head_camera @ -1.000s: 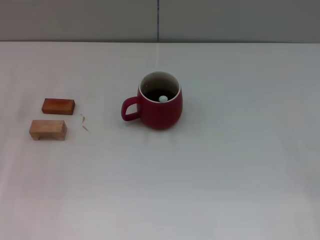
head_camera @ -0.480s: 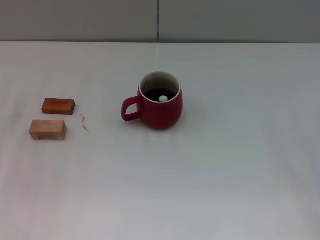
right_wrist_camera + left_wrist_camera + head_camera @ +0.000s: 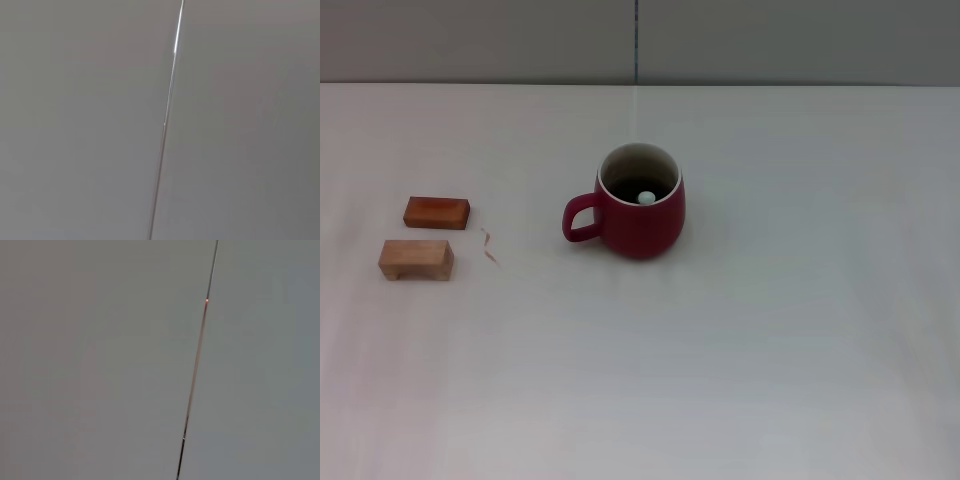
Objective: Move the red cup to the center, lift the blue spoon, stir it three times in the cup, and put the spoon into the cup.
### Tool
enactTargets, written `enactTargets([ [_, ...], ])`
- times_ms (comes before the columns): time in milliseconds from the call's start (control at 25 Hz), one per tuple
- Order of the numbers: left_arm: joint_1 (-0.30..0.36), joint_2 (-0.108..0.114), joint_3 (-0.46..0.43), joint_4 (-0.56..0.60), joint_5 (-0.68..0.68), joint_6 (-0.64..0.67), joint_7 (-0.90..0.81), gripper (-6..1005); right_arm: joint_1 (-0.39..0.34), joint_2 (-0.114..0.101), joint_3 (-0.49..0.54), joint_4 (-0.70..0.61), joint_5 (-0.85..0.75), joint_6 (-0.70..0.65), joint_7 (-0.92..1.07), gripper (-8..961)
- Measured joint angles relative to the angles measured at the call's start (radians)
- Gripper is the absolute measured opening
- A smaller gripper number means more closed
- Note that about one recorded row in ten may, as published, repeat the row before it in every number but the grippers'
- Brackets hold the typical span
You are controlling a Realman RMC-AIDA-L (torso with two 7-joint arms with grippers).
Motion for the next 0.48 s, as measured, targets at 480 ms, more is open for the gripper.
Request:
enactTargets([
  [480,-0.007,0.0,0.0,0.0,0.0,0.0,0.002,847,0.001,0.001,0.0,0.002,0.001,0.007,0.003,797],
])
